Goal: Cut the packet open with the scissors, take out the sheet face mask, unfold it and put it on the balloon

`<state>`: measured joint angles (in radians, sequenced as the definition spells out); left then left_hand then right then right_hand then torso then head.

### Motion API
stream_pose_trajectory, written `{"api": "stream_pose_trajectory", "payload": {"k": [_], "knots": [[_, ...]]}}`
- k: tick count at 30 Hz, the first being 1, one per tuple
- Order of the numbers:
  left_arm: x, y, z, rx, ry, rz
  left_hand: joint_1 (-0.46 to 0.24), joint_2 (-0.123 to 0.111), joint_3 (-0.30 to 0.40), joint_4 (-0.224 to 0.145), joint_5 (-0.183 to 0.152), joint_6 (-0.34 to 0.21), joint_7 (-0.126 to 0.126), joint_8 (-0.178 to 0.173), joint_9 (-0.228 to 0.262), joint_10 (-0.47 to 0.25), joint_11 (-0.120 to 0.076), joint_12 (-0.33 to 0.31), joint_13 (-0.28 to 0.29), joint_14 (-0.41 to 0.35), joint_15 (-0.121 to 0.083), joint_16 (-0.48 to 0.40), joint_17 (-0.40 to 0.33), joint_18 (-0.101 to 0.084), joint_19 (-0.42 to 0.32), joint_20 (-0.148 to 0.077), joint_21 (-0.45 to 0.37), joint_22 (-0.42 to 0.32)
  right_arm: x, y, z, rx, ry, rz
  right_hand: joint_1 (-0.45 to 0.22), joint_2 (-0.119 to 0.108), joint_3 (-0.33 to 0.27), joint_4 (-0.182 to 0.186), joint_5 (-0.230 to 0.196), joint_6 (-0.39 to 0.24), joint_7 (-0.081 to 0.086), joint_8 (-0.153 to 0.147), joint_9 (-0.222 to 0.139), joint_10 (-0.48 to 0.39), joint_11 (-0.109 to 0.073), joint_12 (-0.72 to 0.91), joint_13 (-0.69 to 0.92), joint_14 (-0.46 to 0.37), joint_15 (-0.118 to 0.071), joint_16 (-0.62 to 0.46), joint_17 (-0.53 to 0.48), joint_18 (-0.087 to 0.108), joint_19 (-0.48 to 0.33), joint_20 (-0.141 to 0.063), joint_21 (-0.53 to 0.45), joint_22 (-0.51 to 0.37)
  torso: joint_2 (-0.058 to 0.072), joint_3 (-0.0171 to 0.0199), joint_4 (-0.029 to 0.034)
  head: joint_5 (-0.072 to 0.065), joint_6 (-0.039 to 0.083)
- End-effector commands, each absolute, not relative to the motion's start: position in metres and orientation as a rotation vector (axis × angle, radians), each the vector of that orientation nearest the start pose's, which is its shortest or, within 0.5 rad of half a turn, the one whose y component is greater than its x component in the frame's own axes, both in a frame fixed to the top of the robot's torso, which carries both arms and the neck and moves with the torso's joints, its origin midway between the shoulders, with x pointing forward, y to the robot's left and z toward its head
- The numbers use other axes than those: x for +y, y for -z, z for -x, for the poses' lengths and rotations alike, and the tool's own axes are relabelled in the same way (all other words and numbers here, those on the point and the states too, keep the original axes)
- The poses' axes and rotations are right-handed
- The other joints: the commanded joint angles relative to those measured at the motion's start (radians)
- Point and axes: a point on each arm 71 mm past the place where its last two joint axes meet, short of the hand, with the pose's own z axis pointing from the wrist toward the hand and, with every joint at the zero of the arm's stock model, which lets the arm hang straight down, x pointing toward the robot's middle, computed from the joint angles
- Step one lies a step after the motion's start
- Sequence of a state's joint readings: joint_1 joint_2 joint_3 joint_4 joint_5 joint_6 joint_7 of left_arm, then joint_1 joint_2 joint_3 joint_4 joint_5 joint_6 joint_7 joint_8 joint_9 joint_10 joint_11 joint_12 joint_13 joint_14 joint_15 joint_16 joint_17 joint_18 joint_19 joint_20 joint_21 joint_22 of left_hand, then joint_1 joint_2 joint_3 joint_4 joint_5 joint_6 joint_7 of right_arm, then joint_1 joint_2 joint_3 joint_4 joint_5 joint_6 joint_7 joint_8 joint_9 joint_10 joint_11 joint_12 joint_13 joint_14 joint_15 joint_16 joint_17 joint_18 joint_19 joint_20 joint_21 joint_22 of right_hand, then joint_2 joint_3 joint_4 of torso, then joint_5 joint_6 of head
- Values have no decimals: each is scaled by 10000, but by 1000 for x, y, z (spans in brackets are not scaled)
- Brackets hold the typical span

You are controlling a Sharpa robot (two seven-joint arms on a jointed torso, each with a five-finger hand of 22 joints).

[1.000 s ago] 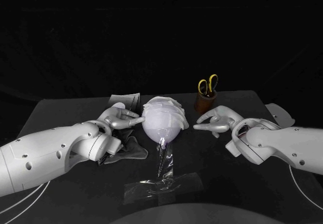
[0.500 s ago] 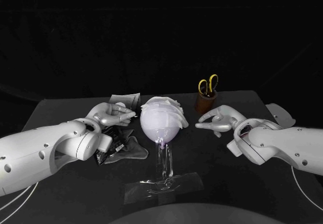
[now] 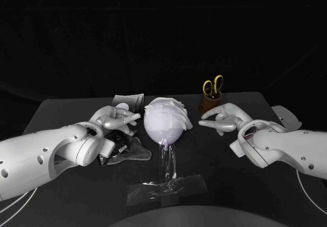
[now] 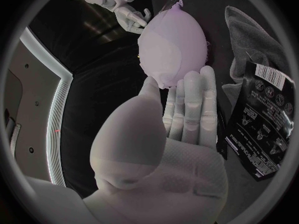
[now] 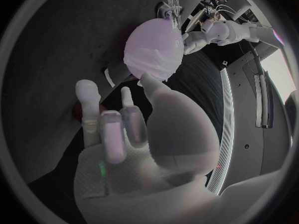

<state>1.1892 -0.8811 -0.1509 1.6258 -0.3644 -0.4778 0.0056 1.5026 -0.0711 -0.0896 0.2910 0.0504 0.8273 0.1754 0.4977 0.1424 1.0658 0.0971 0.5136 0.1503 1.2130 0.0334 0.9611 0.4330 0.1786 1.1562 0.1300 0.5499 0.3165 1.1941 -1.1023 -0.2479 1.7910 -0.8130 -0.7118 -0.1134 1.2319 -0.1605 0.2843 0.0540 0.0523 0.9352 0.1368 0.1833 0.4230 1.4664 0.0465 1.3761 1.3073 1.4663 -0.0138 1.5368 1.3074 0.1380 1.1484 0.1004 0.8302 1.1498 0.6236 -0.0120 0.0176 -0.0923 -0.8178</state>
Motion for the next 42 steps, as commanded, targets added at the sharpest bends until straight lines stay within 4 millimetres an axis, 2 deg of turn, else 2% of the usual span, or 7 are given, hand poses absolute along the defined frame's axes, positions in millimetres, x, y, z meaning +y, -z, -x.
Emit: {"api": "stream_pose_trajectory", "payload": {"k": [1, 11, 16, 21, 27, 32, 42], "knots": [[199, 232, -448, 18316, 11121, 9284, 190, -26, -391, 9, 1, -31, -134, -86, 10, -5, 8, 530, 363, -140, -124, 1082, 838, -34, -250, -160, 861, 629, -270, 227, -403, 16339, -7461, -6198, 114, -7, -75, 11, 44, 70, 18, -56, -13, 430, 79, -46, 1420, 740, 72, -31, 1764, 145, -74, -10, -45, -6, 6, -1, -13, 29, 8], [189, 237, -446, 17943, 11264, 8681, 1252, 175, -1109, -118, 30, -473, -221, -406, -23, -265, -183, 2810, 1869, 655, -222, 3370, 4091, 11, -1222, -215, 2931, 2220, -265, 228, -403, 16346, -7600, -6067, 136, 6, -82, 10, 49, 71, 21, -61, -17, 433, 81, -29, 1431, 737, 75, -33, 1759, 145, -78, -7, -52, -8, 2, 2, -14, 63, 27], [186, 237, -447, 17721, 11293, 8590, 1347, 325, -1330, -56, -17, -479, -135, -409, 10, -704, -135, 3477, 2346, 660, -156, 3557, 4333, 5, -1545, -176, 3408, 2603, -264, 228, -403, 16304, -7618, -6064, 144, 12, -85, 10, 50, 73, 21, -62, -18, 447, 82, 21, 1462, 743, 75, -25, 1778, 140, -64, -6, -28, 7, 9, -2, -10, 81, 102], [191, 236, -450, 17235, 11357, 8857, 1168, 655, -1594, -48, -13, -433, 6, -383, 50, -1737, 83, 2857, 2075, -1224, 42, 1927, 1443, -40, -2250, -14, 3286, 2640, -265, 228, -405, 16089, -7764, -6326, 228, 116, -87, 21, 59, 90, 32, -77, -34, 426, 91, -23, 1437, 717, 83, -54, 1712, 151, -99, 3, -95, -22, 11, 3, -16, 47, 185], [206, 229, -459, 16712, 11604, 9168, 986, 804, -1992, -30, -19, -468, 210, -371, 87, -2138, 314, 1814, 1364, -2231, 332, 474, 736, -38, -3083, 321, 2411, 2159, -269, 224, -415, 15666, -8160, -6871, 591, 499, -28, 35, 26, 157, 96, -212, -164, -424, 126, -2034, 233, 42, 134, -814, 209, 429, -1189, 76, -1788, -900, 24, 4, -18, -25, 257], [216, 218, -471, 16523, 11915, 9019, 972, 969, -2163, -60, -22, -436, 248, -297, 138, -2154, 379, 1466, 1055, -2403, 414, -167, 387, 22, -3201, 513, 1860, 1770, -266, 219, -429, 15542, -8725, -6821, 1056, 871, 568, -35, -24, 469, 33, -291, -271, -2360, 55, -7254, -3244, -1429, 69, -2686, -2635, 445, -1659, 100, -2374, -1214, 31, 11, -7, -107, 345], [211, 200, -505, 17120, 12206, 7705, 1648, 1464, -1937, -218, -13, -406, 174, -257, 165, -2165, 362, 1107, 748, -2625, 418, -683, 130, 33, -3235, 615, 1417, 1442, -256, 206, -462, 16029, -9096, -5518, 1507, 1352, 1453, -616, -45, 767, -49, -380, -339, 39, -36, -1674, 220, 308, -56, -729, 335, 202, -157, -103, -595, -233, 106, -6, 9, -168, 475]]}}
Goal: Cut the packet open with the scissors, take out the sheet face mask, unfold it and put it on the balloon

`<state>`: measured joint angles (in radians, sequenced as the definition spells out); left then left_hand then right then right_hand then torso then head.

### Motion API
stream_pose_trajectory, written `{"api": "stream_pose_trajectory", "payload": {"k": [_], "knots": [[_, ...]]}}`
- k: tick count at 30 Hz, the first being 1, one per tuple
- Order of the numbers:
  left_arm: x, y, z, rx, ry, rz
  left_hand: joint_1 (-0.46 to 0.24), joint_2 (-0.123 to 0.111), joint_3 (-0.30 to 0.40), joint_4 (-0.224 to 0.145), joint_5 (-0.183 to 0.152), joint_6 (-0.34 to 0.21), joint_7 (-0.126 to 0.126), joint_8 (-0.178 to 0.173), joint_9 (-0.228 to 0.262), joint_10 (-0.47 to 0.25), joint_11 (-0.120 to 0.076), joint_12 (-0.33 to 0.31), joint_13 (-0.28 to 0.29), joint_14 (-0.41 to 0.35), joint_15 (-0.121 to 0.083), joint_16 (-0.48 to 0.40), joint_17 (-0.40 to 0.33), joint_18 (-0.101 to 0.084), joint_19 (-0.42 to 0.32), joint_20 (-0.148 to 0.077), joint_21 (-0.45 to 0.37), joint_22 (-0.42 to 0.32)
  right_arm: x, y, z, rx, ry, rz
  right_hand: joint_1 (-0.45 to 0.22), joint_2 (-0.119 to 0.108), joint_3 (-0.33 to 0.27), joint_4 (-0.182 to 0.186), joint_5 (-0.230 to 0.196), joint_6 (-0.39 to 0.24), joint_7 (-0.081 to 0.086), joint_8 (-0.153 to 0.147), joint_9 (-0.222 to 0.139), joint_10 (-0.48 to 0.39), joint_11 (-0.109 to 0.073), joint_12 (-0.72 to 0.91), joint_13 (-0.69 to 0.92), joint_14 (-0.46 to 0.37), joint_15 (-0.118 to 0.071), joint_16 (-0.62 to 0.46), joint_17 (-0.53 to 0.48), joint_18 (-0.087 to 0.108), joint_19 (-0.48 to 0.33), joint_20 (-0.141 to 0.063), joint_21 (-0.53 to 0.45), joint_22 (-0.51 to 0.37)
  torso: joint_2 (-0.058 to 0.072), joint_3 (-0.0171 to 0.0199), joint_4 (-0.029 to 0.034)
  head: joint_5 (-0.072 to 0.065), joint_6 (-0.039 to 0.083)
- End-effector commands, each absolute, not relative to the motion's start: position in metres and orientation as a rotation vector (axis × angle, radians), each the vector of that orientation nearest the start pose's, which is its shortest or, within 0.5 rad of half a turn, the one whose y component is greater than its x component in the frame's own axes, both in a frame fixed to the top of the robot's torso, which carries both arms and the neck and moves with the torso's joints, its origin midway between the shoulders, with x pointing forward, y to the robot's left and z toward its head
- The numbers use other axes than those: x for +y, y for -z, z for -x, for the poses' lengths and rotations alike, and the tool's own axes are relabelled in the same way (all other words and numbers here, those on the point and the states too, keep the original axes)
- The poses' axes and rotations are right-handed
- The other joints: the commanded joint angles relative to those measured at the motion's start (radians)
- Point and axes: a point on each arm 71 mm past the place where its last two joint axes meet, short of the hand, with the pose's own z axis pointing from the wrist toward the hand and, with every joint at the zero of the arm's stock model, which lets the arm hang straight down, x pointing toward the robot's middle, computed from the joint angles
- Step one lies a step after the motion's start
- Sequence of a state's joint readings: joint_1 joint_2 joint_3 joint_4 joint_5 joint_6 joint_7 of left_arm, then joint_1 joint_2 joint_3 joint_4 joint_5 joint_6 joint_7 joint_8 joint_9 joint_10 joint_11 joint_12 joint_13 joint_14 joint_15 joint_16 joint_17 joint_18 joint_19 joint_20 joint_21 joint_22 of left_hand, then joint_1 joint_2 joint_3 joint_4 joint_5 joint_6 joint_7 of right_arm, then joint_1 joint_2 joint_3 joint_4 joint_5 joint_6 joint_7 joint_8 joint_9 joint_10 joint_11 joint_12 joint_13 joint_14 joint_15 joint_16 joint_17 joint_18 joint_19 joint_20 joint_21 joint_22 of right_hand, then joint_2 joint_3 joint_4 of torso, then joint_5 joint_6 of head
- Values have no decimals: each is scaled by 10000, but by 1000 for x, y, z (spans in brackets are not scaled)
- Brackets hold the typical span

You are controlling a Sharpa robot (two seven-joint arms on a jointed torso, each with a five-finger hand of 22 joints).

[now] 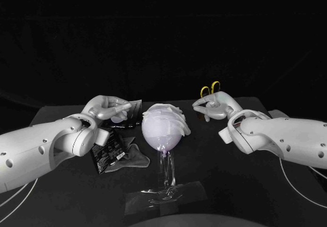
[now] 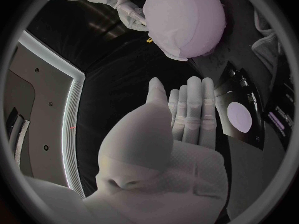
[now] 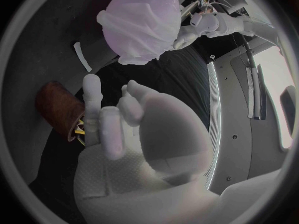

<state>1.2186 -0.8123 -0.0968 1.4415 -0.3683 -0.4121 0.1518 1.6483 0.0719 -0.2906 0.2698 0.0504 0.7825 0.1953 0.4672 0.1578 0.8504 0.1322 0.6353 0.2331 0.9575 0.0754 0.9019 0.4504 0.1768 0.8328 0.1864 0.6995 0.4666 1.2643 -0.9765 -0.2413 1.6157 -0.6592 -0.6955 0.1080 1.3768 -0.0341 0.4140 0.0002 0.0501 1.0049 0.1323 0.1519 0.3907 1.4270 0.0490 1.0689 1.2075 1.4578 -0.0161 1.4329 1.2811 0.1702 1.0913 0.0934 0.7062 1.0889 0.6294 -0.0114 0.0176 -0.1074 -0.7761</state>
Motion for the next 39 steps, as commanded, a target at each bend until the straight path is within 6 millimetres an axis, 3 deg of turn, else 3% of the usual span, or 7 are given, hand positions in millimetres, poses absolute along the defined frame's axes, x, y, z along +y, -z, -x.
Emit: {"api": "stream_pose_trajectory", "payload": {"k": [1, 8, 13, 14, 19, 25, 39], "knots": [[209, 199, -509, 17200, 12193, 7544, 224, 52, 77, -4, -12, 41, -41, 40, 7, -20, 6, -147, -107, -60, -6, -106, -53, 54, 11, 53, -96, -75, -255, 205, -466, 16174, -9055, -5314, 96, 125, 225, -130, 0, 69, -11, -77, -22, 582, -62, 1900, 1551, 527, -38, 496, 965, -203, 692, -44, 1116, 641, 72, -15, 6, -23, 79], [200, 195, -533, 17743, 11946, 6657, 336, 87, -100, 99, -12, -112, -103, -252, -104, 296, -97, -258, -277, 703, -151, 525, 220, 80, 585, -103, 163, -8, -248, 203, -484, 17007, -8246, -3774, -415, 69, 963, -748, -10, 66, 107, -345, -145, 1080, 94, 3876, 2897, 1063, 80, 1289, 2648, -473, 1555, -28, 2758, 1699, 211, -28, -7, -61, 269], [193, 193, -543, 18116, 11847, 5964, 91, -81, -485, 119, 10, -142, -225, -422, -174, 877, -291, 641, 177, 1177, -334, 1792, 902, 72, 1109, -354, 846, 368, -243, 201, -491, 17136, -7719, -3021, -818, -222, 846, -852, -21, 53, 108, -447, -194, 1438, 85, 5019, 3633, 1130, 83, 1379, 2897, -678, 2198, 22, 3878, 2339, 310, -19, -2, -97, 368], [192, 193, -545, 18196, 11835, 5847, 1, -170, -683, 62, 17, -116, -385, -464, -186, 800, -501, 1591, 775, 1818, -426, 3177, 2470, 58, 1399, -544, 1486, 758, -242, 201, -492, 17137, -7658, -2932, -833, -238, 840, -866, -21, 55, 106, -453, -197, 1438, 86, 5019, 3633, 1130, 83, 1379, 2897, -684, 2218, 24, 3914, 2362, 322, -18, -5, -99, 375], [186, 193, -551, 18650, 11734, 5296, -21, -56, -836, 36, -8, -25, -414, -472, -179, 629, -572, 2957, 1651, 3049, -579, 4828, 5372, -37, 1709, -662, 2583, 1780, -239, 201, -495, 17307, -7524, -2629, -903, -340, 790, -937, -21, 58, 112, -486, -215, 1438, 95, 5019, 3633, 1130, 90, 1379, 2897, -695, 2253, 34, 3990, 2419, 382, -20, -11, -96, 424], [180, 194, -556, 19082, 11658, 4905, -3, 84, -1041, 14, -10, 152, -503, -424, -153, 332, -691, 4171, 2461, 3806, -660, 5679, 7063, -328, 2581, -746, 4270, 3805, -233, 201, -495, 17454, -7589, -2429, -1049, -509, 647, -962, -21, 4, 128, -551, -249, 1438, 114, 5019, 3633, 1130, 109, 1379, 2897, -698, 2248, 51, 4007, 2447, 432, -36, -23, -89, 439], [172, 195, -561, 19399, 11596, 4505, 58, 339, -1375, -27, -15, 174, -608, -555, -195, -6, -780, 5131, 3137, 3931, -730, 5933, 7549, -391, 2443, -772, 4959, 4540, -225, 199, -496, 17334, -7856, -2331, -1140, -570, 552, -951, -21, -29, 138, -593, -272, 1438, 128, 5019, 3633, 1130, 124, 1379, 2897, -697, 2233, 64, 4000, 2457, 432, -39, -36, -30, 435]]}}
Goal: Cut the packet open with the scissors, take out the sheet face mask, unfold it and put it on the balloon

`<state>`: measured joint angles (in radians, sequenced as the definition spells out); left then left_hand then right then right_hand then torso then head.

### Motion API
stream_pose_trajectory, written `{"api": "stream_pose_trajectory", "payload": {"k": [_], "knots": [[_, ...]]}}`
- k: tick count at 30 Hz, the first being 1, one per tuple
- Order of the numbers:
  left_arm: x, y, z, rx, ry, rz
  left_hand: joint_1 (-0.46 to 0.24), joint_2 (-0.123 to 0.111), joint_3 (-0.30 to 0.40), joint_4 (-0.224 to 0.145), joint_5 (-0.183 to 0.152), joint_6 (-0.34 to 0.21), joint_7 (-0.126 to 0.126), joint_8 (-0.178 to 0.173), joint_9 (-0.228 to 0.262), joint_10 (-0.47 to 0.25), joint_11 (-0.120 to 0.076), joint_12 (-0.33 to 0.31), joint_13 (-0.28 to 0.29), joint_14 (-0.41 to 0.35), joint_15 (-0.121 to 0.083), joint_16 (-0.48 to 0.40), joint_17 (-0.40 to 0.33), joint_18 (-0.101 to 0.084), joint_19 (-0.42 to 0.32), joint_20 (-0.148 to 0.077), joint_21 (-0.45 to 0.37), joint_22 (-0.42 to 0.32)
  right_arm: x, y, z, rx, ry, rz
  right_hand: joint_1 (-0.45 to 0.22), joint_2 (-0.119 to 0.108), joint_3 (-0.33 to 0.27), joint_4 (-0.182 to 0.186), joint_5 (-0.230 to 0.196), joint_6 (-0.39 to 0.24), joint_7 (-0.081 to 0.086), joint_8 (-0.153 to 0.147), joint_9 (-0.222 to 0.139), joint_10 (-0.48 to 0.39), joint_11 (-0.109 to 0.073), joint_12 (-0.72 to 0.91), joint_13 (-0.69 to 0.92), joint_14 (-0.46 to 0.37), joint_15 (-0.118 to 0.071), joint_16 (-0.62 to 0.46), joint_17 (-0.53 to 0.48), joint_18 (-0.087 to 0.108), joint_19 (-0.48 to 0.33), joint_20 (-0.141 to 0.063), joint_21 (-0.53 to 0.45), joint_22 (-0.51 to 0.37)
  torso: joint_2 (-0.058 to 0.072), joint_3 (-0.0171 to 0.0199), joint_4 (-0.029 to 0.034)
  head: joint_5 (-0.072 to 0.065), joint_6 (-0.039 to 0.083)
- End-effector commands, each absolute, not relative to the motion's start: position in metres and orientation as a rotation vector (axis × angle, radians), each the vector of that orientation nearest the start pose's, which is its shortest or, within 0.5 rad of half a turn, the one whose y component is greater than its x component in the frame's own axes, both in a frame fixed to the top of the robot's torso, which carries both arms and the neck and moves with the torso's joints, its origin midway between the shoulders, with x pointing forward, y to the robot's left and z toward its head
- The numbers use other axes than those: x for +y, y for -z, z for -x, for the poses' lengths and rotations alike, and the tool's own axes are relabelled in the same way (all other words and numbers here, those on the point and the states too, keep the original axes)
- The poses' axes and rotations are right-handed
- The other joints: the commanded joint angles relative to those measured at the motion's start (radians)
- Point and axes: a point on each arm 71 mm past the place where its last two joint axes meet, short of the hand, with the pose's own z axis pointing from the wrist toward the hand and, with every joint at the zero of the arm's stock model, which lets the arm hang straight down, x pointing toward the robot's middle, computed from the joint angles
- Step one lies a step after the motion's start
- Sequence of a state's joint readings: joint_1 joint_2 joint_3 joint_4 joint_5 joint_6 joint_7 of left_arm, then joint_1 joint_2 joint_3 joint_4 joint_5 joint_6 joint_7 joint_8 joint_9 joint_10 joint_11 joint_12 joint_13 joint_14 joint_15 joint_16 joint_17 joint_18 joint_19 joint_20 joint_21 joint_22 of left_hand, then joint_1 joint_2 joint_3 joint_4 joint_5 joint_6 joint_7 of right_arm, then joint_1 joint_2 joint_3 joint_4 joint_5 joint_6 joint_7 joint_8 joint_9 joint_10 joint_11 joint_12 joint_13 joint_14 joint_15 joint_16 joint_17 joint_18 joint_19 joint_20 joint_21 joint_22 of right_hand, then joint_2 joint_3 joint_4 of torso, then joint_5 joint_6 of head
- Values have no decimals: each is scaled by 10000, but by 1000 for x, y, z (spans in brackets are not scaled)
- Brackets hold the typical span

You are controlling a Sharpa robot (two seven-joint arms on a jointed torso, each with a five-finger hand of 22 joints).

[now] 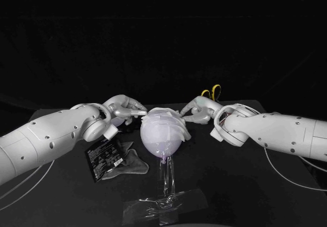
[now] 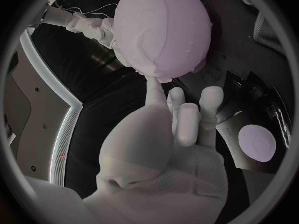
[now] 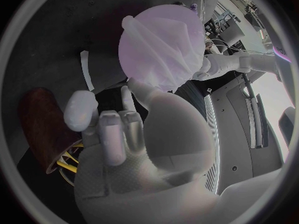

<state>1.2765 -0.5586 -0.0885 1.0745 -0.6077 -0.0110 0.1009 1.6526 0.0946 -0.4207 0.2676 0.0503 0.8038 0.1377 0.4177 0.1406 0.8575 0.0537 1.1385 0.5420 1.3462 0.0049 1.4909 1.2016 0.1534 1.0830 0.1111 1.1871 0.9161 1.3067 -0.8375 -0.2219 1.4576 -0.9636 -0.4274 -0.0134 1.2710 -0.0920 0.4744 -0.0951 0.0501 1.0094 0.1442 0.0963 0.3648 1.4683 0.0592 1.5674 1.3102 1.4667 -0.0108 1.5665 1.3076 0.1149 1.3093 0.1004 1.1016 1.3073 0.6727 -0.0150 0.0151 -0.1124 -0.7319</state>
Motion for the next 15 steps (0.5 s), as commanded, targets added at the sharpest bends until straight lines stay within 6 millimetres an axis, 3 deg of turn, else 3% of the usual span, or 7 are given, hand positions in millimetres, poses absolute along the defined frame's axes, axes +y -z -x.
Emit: {"api": "stream_pose_trajectory", "payload": {"k": [1, 15], "knots": [[171, 195, -561, 19395, 11591, 4503, 25, 124, -89, -13, -15, -62, -29, -87, -31, -90, 6, 142, 78, 62, -25, 56, 75, -161, -63, -19, 112, 77, -225, 198, -496, 17304, -7886, -2349, -83, 9, -52, 2, -21, -75, 19, -37, -12, 1025, 26, 33, 2606, 1041, 71, 43, 2632, -143, 53, -5, 46, 273, -3, -2, -14, 24, -13], [169, 196, -561, 19656, 11795, 4326, -69, 152, -250, 17, -18, 6, -20, -122, -34, -138, 14, 373, 234, 113, -15, 107, 192, -175, -99, -10, 240, 218, -224, 194, -493, 17060, -8326, -2739, -139, 70, -151, 32, -19, -61, 58, -73, -38, 1025, 64, 33, 2606, 1041, 106, 43, 2632, -136, 7, 24, 5, 277, -6, 5, -14, 37, -52]]}}
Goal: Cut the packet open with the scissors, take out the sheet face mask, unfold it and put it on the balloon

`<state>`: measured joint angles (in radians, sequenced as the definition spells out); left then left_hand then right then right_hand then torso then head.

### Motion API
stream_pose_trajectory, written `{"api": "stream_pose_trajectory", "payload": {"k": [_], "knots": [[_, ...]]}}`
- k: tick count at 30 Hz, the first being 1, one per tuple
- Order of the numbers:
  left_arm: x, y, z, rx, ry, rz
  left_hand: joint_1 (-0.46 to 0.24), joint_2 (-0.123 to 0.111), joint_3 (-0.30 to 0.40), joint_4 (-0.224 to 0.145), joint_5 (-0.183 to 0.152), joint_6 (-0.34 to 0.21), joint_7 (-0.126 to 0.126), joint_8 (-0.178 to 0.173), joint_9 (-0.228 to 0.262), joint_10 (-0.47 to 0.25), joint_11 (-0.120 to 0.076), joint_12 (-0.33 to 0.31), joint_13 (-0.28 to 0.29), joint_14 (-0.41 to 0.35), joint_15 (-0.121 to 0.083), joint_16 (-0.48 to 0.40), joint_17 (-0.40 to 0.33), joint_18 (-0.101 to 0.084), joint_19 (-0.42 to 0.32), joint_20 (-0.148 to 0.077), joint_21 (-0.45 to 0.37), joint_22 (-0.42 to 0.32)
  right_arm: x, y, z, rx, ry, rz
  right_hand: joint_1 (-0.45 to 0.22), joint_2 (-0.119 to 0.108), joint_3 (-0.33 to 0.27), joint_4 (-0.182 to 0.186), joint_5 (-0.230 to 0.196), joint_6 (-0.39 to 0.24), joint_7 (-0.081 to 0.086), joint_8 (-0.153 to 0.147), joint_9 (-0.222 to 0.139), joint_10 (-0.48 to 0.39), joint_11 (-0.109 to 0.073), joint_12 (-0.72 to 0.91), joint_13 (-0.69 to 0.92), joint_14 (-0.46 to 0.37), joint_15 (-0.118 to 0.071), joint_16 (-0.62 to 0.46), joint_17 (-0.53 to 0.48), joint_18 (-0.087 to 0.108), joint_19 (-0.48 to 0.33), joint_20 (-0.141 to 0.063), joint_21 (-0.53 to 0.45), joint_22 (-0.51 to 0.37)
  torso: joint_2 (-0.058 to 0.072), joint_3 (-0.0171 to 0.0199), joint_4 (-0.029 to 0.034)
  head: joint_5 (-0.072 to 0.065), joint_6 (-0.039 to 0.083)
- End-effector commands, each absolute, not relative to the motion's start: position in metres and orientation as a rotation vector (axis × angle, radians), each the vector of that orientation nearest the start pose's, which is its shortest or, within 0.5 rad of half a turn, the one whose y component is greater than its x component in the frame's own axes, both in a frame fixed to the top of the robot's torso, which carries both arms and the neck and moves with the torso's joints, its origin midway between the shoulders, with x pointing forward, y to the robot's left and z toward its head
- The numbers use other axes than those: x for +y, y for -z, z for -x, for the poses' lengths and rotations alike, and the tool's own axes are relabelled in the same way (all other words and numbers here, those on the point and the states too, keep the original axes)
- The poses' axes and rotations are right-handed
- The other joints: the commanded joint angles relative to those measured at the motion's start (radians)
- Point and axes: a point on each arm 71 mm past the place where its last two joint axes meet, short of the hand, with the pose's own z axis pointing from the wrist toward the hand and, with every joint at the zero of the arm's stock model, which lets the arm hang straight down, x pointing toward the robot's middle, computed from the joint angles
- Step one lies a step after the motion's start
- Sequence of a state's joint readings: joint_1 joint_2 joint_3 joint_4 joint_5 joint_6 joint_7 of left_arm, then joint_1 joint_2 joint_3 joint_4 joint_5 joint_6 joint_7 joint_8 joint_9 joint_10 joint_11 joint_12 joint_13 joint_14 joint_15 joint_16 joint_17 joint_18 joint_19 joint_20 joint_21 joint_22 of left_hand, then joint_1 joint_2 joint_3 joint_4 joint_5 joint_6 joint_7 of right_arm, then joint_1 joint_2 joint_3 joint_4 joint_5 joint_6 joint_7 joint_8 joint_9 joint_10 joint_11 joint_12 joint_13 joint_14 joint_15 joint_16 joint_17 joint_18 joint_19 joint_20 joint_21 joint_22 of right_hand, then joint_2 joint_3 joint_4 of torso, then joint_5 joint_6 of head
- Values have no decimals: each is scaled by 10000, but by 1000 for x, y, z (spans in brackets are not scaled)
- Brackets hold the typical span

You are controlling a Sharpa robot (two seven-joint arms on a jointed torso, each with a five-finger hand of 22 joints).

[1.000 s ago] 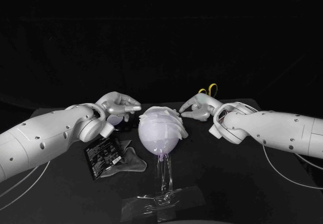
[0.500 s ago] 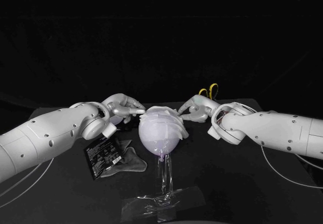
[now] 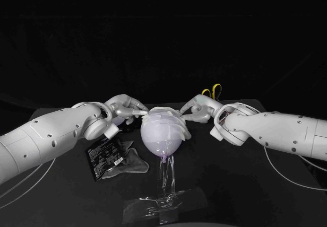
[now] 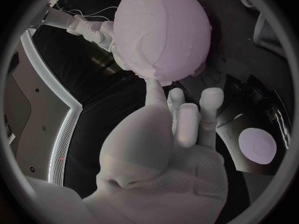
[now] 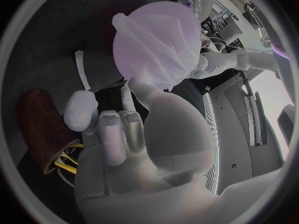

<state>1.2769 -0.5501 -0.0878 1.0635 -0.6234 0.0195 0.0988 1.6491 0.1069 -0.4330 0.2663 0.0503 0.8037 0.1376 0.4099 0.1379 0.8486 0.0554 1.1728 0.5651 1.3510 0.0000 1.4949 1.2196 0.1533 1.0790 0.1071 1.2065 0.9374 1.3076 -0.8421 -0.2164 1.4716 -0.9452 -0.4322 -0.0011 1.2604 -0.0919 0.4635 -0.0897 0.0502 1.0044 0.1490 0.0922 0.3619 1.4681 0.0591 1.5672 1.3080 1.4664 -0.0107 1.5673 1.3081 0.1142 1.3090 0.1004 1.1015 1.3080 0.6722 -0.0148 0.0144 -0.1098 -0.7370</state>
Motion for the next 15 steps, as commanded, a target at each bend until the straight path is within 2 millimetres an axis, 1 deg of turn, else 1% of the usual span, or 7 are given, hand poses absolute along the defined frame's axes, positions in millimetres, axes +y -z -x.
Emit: {"api": "stream_pose_trajectory", "payload": {"k": [1, 9, 12, 15], "knots": [[169, 196, -561, 19665, 11810, 4316, -33, 29, -127, 30, -18, 7, -19, -44, -7, -50, -2, 30, 2, 65, 34, 68, 12, -175, -58, 29, 47, 5, -224, 193, -493, 17057, -8352, -2750, -29, 76, -45, -23, -20, -2, 13, -30, -9, 1027, 67, 36, 2628, 1044, 107, 35, 2627, -130, 12, 25, 14, 275, -3, 3, -4, 15, -2], [168, 196, -561, 19669, 11902, 4276, -104, 39, -212, 57, -18, 134, -31, -9, 14, -80, -6, 117, 66, 79, 33, 88, 55, -180, -77, 36, 104, 70, -224, 191, -491, 17089, -8569, -2836, 11, 142, -47, -38, -20, 63, 21, -11, -5, 1027, 78, 36, 2628, 1044, 120, 35, 2627, -128, -2, 36, 6, 282, -5, 0, 8, 3, 8], [167, 196, -561, 19673, 11858, 4215, -98, 49, -211, 54, -18, 136, -28, -12, 13, -83, -7, 124, 71, 83, 33, 91, 64, -181, -78, 36, 110, 77, -223, 191, -490, 17109, -8649, -2846, 55, 217, -36, -54, -20, 111, 19, 2, -4, 1027, 81, 36, 2628, 1044, 126, 35, 2627, -128, -7, 43, 12, 294, 0, 1, 6, 5, 7], [166, 196, -562, 19696, 11806, 4169, -58, 141, -185, 41, -16, 125, -14, -41, 5, -80, -2, 164, 107, 91, 35, 100, 85, -181, -96, 40, 132, 98, -222, 191, -489, 17159, -8757, -2865, 75, 271, -36, -58, -20, 164, 10, 20, 1, 1027, 77, 36, 2628, 1044, 127, 35, 2627, -128, -8, 47, 21, 306, 5, 1, 5, 7, 13]]}}
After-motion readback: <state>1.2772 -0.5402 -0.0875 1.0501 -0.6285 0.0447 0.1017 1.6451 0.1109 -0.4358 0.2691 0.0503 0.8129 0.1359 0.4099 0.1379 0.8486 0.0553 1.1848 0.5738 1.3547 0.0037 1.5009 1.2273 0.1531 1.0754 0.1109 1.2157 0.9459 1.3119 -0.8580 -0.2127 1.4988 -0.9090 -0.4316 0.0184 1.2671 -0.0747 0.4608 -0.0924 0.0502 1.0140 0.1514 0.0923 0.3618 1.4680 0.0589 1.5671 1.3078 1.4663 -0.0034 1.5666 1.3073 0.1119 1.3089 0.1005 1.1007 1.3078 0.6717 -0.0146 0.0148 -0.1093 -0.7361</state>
